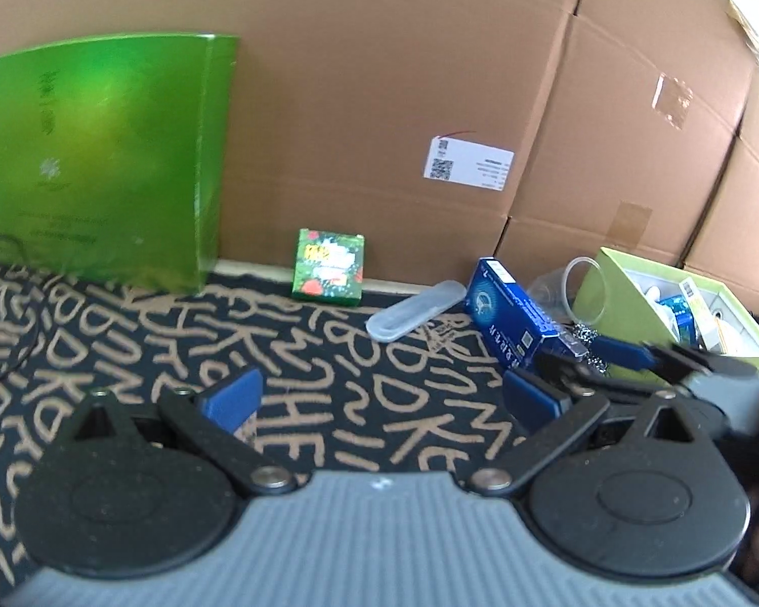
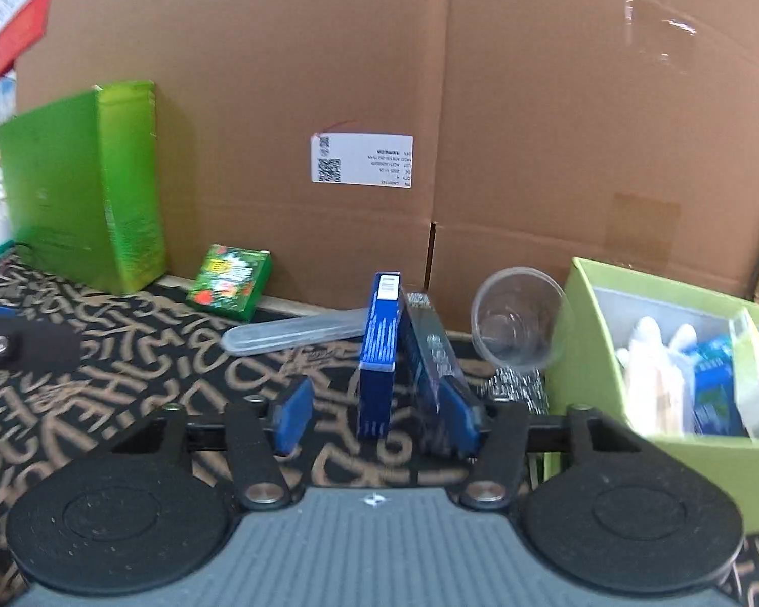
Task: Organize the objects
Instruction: 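Move both tools back toward the clear tube case and blue medicine box, then grasp the clear plastic tube case with the left tool while the right tool grasps the blue medicine box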
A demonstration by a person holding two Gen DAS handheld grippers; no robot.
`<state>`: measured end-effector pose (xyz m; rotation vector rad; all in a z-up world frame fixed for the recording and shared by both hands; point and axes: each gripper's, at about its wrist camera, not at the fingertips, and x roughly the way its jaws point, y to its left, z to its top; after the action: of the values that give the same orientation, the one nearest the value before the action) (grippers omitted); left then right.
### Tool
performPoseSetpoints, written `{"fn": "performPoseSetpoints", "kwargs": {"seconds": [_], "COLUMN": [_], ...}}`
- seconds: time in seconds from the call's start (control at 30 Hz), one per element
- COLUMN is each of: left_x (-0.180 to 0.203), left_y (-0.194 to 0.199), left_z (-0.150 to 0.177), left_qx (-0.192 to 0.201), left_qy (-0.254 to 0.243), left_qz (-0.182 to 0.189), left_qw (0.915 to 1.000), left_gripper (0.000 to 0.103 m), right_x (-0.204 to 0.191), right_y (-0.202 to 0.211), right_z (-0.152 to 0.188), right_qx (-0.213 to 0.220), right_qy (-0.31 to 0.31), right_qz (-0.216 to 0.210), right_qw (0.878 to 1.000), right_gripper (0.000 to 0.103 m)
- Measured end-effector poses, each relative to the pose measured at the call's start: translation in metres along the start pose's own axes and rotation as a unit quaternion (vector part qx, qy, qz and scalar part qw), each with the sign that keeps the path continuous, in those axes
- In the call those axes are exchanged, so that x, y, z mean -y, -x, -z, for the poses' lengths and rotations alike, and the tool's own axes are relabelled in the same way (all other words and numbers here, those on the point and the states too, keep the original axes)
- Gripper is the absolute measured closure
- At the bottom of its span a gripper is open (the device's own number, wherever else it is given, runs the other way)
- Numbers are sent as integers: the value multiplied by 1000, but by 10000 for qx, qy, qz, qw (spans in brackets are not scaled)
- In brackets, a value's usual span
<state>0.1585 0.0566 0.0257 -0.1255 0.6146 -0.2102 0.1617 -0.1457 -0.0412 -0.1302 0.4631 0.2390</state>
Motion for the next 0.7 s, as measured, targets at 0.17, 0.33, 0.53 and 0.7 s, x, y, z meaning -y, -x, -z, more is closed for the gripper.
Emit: {"fn": "performPoseSetpoints", "kwargs": {"seconds": [0.17, 0.33, 0.53, 0.7], "left_x": [6, 7, 19, 35], "left_y": [-35, -80, -137, -167], "left_z": [-14, -31, -37, -33], "left_qx": [-141, -291, -614, -819], "left_qy": [-524, -595, -707, -951], "left_qz": [153, 293, 361, 206], "left_qw": [9984, 9974, 9949, 9919], "left_gripper": [0, 9, 19, 32], "right_x": [-1, 6, 9, 13], "right_y": [-24, -19, 27, 55], "right_z": [-5, -1, 16, 28], "right_qx": [-54, -84, 11, -8], "right_qy": [-15, -366, -317, -198], "right_qz": [305, 174, -73, -225], "right_qw": [9995, 9991, 9995, 9995], "right_gripper": [69, 82, 83, 83]}}
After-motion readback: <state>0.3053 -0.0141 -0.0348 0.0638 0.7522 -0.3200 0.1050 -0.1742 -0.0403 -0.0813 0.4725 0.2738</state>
